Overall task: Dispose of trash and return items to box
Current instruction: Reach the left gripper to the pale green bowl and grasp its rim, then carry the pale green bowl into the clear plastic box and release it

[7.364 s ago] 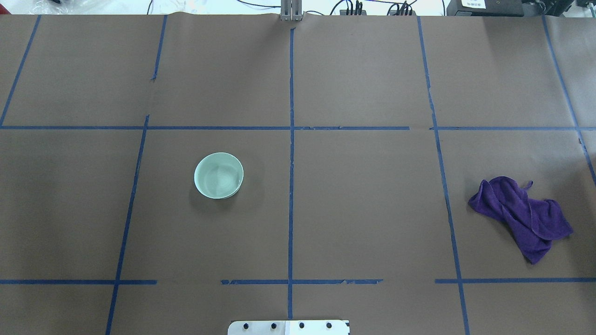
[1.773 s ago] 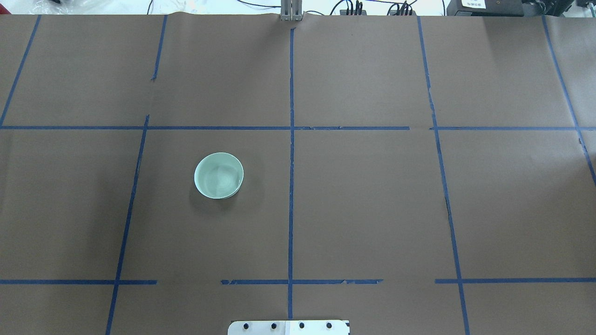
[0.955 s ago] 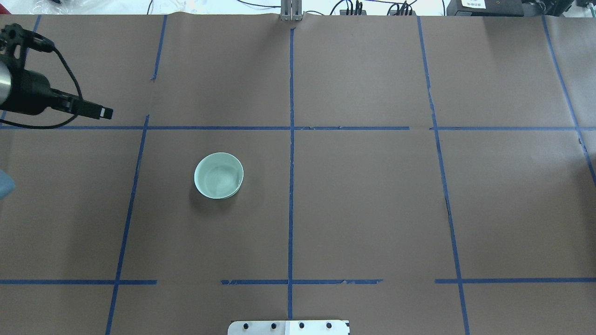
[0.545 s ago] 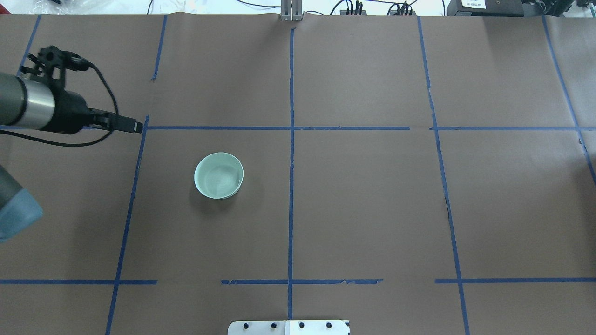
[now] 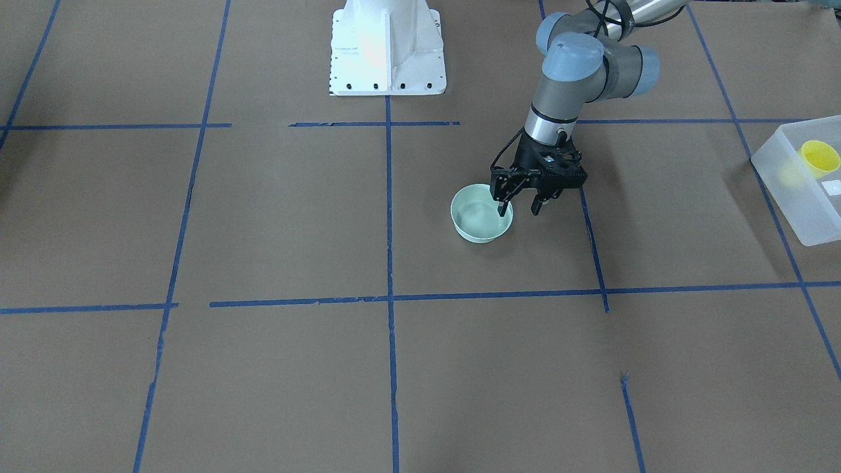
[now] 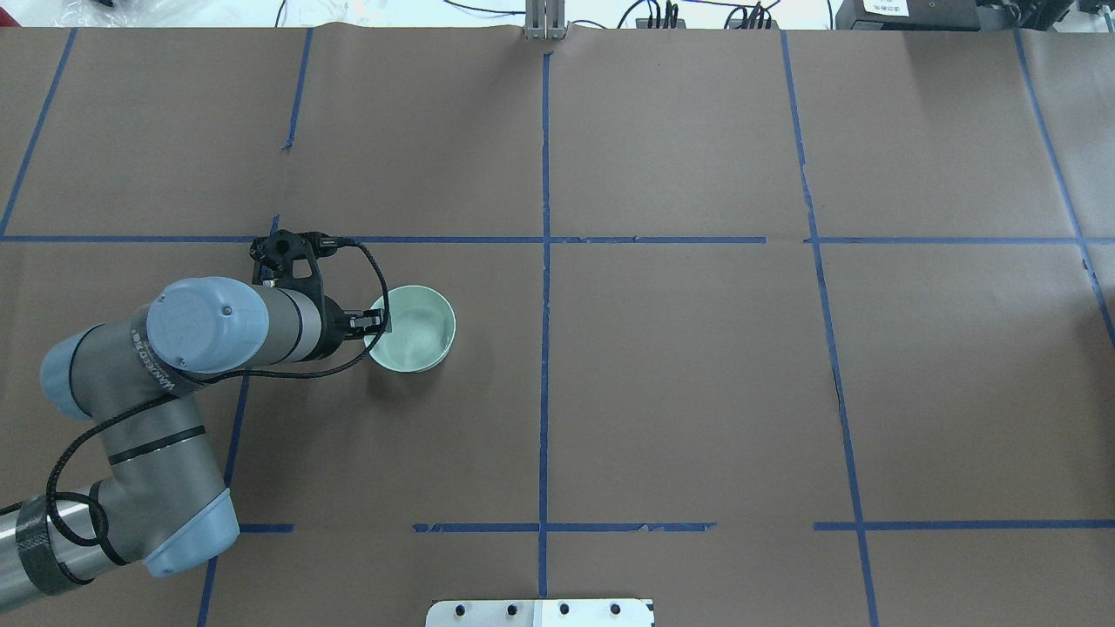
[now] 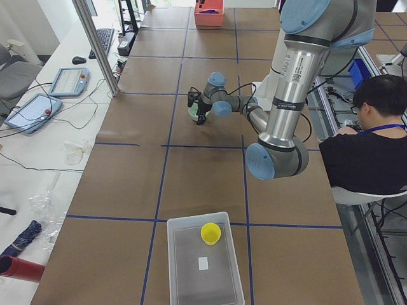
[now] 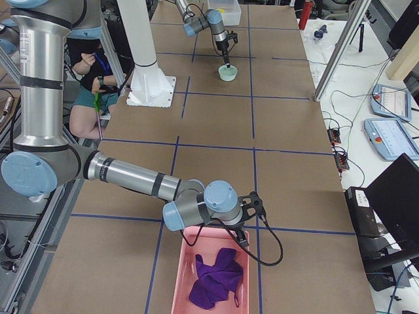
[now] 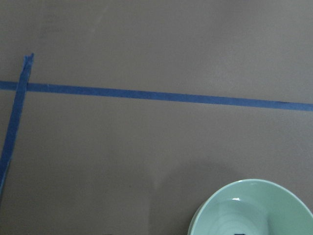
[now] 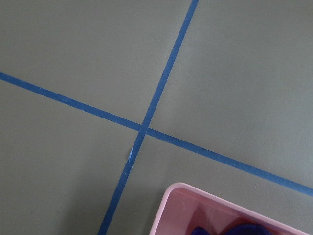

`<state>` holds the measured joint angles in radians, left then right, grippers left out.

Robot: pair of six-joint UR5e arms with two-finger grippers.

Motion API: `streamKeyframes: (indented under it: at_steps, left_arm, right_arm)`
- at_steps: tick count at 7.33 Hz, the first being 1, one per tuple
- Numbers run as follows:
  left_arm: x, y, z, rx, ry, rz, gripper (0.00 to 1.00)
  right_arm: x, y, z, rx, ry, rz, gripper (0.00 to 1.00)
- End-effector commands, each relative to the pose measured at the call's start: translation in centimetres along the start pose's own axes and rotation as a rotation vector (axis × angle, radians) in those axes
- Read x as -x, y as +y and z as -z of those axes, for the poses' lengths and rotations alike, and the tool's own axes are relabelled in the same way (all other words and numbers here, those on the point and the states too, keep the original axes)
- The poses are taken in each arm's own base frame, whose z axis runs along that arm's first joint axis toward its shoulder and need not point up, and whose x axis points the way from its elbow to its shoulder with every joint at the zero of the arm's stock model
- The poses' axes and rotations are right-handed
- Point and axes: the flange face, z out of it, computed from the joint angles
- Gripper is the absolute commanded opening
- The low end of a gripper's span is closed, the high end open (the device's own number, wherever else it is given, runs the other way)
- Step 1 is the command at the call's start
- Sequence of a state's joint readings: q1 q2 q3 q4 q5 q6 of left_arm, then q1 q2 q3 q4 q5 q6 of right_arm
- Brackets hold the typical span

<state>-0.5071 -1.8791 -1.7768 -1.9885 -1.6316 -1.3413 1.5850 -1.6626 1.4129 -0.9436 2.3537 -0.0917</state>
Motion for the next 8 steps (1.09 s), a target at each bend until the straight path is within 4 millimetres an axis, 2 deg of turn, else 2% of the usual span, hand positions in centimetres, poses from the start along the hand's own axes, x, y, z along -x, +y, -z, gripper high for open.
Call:
streamKeyframes:
  at_steps: [1, 2, 3, 4, 5, 6, 8]
  left_arm:
    - [-0.7, 0.2, -0.1, 0.002, 0.006, 0.019, 0.0]
    - [-1.2, 0.1, 0.7, 0.003, 0.023, 0.009, 0.0]
    - [-1.7, -0.3, 2.4, -0.009, 0.055, -0.039, 0.0]
    - [-1.5, -0.7, 4.0, -0.01, 0.077, -0.133, 0.0]
    - [-0.2, -2.2, 5.4, 0.024, 0.096, -0.187, 0.0]
    - [3.0, -6.3, 8.2, 0.005, 0.104, -0.271, 0.0]
    - [15.1, -15.0, 15.0, -0.015, 0.078, -0.469, 0.0]
  right_arm:
    - [0.0, 0.0, 0.0, 0.0, 0.0, 0.001, 1.0]
    - [0.0, 0.0, 0.0, 0.0, 0.0, 0.002, 1.0]
    - [0.0, 0.0, 0.0, 0.001, 0.002, 0.002, 1.0]
    - [0.0, 0.0, 0.0, 0.001, 0.002, 0.002, 1.0]
    - [0.0, 0.0, 0.0, 0.001, 0.002, 0.001, 1.0]
    - [0.0, 0.0, 0.0, 0.001, 0.002, 0.001, 1.0]
    - [0.0, -0.1, 0.0, -0.001, 0.002, 0.002, 1.0]
